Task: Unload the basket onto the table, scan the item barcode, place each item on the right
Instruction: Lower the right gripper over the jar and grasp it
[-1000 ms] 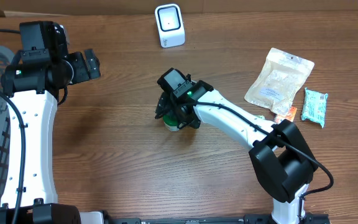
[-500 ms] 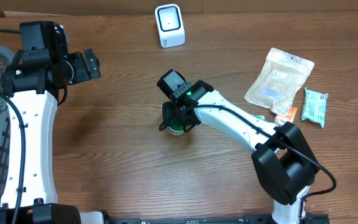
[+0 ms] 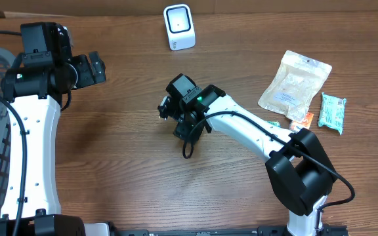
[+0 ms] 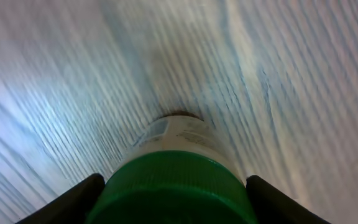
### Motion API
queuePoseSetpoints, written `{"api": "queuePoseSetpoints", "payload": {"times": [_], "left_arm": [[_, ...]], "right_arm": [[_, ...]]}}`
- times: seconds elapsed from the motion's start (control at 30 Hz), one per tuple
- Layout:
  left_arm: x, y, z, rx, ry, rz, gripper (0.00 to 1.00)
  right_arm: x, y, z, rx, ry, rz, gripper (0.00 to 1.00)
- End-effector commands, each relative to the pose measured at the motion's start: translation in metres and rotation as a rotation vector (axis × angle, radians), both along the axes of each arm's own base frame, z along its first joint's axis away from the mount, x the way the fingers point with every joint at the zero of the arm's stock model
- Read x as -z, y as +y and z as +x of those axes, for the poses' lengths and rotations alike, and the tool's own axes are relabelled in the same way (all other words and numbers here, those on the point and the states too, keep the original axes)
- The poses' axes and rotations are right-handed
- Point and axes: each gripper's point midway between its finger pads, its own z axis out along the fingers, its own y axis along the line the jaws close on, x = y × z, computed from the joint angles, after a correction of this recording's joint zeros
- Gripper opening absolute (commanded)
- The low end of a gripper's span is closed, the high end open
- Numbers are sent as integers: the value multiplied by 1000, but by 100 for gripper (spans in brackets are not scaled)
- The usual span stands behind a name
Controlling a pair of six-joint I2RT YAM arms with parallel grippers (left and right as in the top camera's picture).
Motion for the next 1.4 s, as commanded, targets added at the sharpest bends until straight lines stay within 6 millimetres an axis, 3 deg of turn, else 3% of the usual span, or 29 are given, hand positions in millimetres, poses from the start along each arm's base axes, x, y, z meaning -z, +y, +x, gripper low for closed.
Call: {"api": "queuePoseSetpoints", "payload": {"times": [0.0, 0.13, 0.3, 0.4, 0.43, 0.47, 0.6, 0.7, 0.87, 0.97, 1.03, 1.37], "left_arm": [[-7, 4, 0, 0, -14, 22, 100], [-7, 4, 0, 0, -14, 21, 100], [-7, 4, 0, 0, -15, 22, 100], [-7, 4, 0, 0, -15, 22, 100], [-7, 4, 0, 0, -15, 22, 99], [-7, 4, 0, 0, -14, 21, 100], [-7, 4, 0, 0, -14, 22, 100], [-7, 4, 0, 0, -15, 22, 100], [-7, 4, 0, 0, -14, 21, 100], [-7, 4, 0, 0, -14, 22, 100], [-7, 4, 0, 0, -14, 22, 100], [-7, 4, 0, 0, -14, 21, 100]], "right_arm": [[5, -5, 0, -325, -61, -79, 71], [5, -5, 0, -429, -79, -94, 71], [5, -6, -1, -428, -74, -96, 72], [2, -6, -3, -380, -57, -85, 82], [-3, -4, -3, -325, -49, -65, 98], [-8, -2, -3, -288, -43, -49, 100], [-51, 13, 5, 184, 11, 108, 100], [-65, 13, 7, 503, 74, 174, 100], [-58, 6, 4, 799, 149, 183, 100], [-49, -9, 9, 1106, 141, 178, 100], [-43, -12, 10, 1168, 138, 182, 99], [-16, -25, 11, 1112, 75, 115, 95]]}}
